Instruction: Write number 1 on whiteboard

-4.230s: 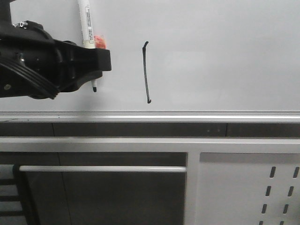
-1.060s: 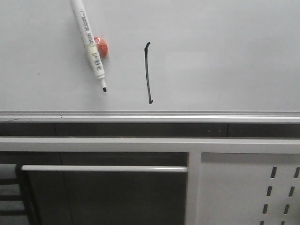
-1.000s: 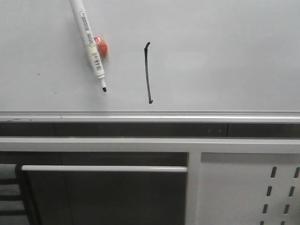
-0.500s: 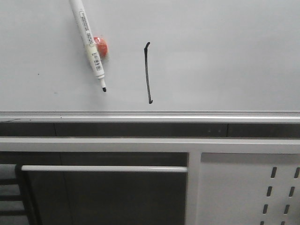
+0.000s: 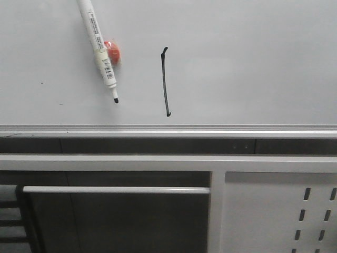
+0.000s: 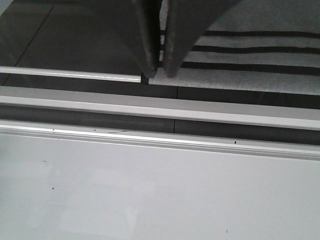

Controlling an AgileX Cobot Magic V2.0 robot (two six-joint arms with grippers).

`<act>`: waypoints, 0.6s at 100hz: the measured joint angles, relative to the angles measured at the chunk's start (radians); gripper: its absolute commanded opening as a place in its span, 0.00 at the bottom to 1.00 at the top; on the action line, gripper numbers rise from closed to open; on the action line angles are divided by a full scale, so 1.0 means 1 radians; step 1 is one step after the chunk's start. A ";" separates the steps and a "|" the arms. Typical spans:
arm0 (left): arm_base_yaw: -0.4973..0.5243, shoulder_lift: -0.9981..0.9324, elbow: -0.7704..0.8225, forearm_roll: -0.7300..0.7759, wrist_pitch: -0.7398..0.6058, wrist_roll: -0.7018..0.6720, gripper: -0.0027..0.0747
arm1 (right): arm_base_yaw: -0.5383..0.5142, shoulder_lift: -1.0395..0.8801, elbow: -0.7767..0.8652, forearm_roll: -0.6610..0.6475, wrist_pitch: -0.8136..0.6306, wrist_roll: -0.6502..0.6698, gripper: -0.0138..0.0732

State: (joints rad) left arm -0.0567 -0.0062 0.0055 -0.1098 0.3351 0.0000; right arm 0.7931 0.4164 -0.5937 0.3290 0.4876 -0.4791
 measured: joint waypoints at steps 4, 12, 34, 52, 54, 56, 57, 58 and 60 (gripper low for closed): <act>0.000 0.000 0.000 0.000 0.000 0.000 0.01 | 0.000 0.000 0.000 0.000 0.000 0.000 0.10; 0.000 0.000 0.000 -0.002 0.000 0.000 0.01 | 0.000 0.000 0.000 0.000 0.000 0.000 0.10; 0.000 0.000 0.000 -0.004 0.000 0.000 0.01 | 0.000 0.000 0.000 0.000 0.000 0.000 0.10; 0.000 0.000 0.000 -0.004 0.000 0.000 0.01 | 0.000 0.000 0.001 -0.002 0.000 0.000 0.10; 0.000 0.000 0.000 -0.004 0.000 0.000 0.01 | -0.002 0.000 0.004 -0.005 0.000 0.000 0.10; 0.000 0.000 0.000 -0.004 0.000 0.000 0.01 | -0.006 -0.001 0.009 -0.014 -0.004 0.000 0.10; 0.000 0.000 0.000 -0.004 0.000 0.000 0.01 | -0.007 -0.003 0.012 -0.024 -0.006 0.000 0.10; 0.000 0.000 0.000 -0.004 0.000 0.000 0.01 | -0.009 -0.002 0.017 -0.030 -0.011 0.000 0.10; 0.000 0.000 0.000 -0.004 0.000 0.000 0.01 | -0.015 -0.005 0.023 -0.051 -0.018 0.000 0.10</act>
State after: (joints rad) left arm -0.0567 -0.0062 0.0055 -0.1142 0.3351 0.0000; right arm 0.7776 0.4116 -0.5708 0.2783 0.4697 -0.4791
